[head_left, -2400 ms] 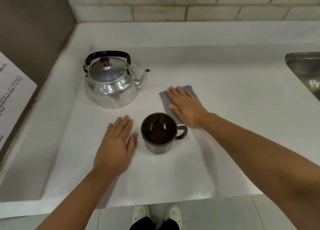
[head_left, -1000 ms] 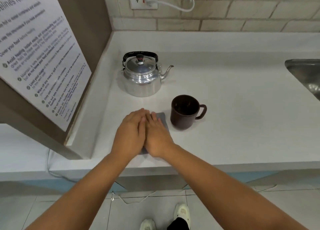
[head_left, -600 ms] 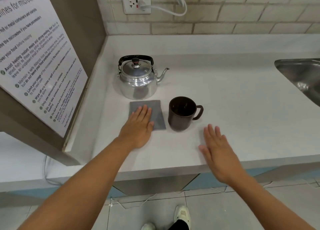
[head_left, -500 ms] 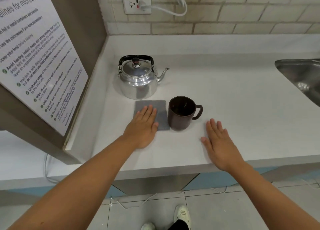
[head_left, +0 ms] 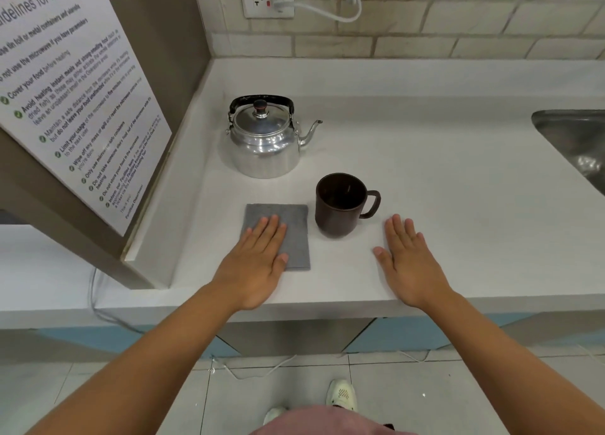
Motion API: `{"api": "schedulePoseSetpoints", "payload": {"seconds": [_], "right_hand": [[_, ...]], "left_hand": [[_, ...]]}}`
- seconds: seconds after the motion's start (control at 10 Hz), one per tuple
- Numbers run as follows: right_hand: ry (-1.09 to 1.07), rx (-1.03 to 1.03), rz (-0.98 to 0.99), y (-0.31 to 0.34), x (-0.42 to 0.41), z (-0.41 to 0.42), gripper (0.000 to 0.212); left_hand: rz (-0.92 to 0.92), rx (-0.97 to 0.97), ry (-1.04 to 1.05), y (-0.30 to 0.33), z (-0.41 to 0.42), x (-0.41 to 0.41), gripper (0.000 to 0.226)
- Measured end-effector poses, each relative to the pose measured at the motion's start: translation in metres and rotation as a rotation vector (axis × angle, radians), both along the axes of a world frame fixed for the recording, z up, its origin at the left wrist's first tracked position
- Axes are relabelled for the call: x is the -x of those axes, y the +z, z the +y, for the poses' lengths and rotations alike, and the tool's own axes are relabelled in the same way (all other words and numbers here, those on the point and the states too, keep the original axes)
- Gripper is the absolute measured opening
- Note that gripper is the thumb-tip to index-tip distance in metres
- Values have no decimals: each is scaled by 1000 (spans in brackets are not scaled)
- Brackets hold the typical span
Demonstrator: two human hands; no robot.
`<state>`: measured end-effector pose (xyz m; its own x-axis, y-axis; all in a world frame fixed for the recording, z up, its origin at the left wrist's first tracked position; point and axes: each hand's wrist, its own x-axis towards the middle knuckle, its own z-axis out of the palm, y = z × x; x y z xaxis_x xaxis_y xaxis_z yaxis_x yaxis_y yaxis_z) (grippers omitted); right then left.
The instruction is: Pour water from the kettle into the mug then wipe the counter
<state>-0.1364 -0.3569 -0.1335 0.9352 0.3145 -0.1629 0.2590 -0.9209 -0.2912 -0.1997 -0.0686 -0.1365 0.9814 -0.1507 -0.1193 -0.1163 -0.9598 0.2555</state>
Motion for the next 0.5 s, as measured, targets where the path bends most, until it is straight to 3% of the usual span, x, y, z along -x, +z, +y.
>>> {"api": "schedulePoseSetpoints", "payload": {"seconds": [0.2,0.4,0.5], "right_hand": [[6,6,-1,2,0,0,65],[4,9,23,7,-4,1,66],[7,21,29,16,-10,-4,67]], "left_hand": [[-62,10,26,1,-10,23,56],[31,62,61,18,-4,12,59],[129,84,71,46,7,-10,48]]}}
